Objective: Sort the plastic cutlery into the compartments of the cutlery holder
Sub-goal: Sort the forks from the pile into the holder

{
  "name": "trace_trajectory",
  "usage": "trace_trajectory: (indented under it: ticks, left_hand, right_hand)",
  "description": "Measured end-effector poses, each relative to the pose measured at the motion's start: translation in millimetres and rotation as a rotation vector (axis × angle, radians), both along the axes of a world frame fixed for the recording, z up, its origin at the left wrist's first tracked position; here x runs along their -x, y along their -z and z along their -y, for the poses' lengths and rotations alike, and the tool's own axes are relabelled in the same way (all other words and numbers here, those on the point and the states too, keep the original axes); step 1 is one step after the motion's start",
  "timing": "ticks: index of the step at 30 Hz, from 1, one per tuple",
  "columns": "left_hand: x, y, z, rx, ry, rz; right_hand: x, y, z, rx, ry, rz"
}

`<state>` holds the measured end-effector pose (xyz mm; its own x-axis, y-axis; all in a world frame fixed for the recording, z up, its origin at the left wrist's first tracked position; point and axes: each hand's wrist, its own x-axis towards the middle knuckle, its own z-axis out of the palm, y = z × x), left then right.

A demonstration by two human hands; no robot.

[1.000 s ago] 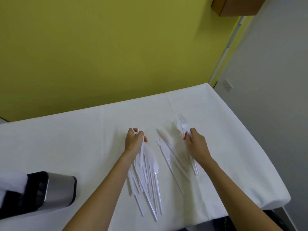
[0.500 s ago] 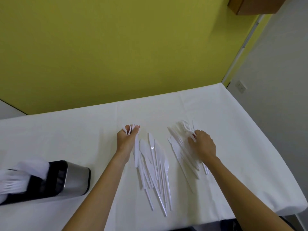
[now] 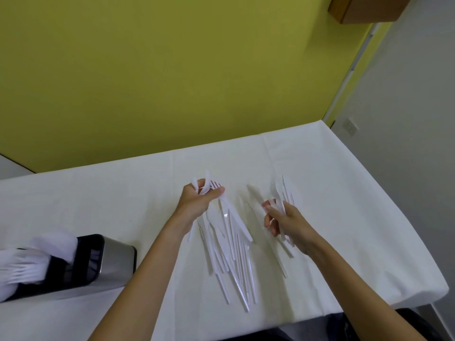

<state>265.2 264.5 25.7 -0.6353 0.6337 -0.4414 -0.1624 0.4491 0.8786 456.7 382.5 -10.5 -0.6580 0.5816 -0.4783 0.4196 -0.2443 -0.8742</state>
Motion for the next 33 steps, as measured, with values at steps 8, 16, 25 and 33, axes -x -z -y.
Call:
trace_trajectory:
  ticks: [8,16,25,33]
  left_hand:
    - [-20.6,3.3,-7.6,-0.031,0.099,-0.029]
    - [-24.2,-3.8,-3.8,-0.016,0.142,-0.100]
    - [-31.1,-5.5,-0.2,-0.060,0.045,0.203]
    - [-38.8,-1.2,-1.0,-0.231,-0.133,0.472]
  right_hand:
    - [3.0,-17.8,36.2,0.465,-0.100,-0.154]
    - [2.0,-16.5,55.3,0.461,-0.020,-0.223]
    - [2.7,-13.9,61.2,0.249,0.096,-0.106]
    - [5.4,-8.6,78.4,0.086,0.081,-0.028]
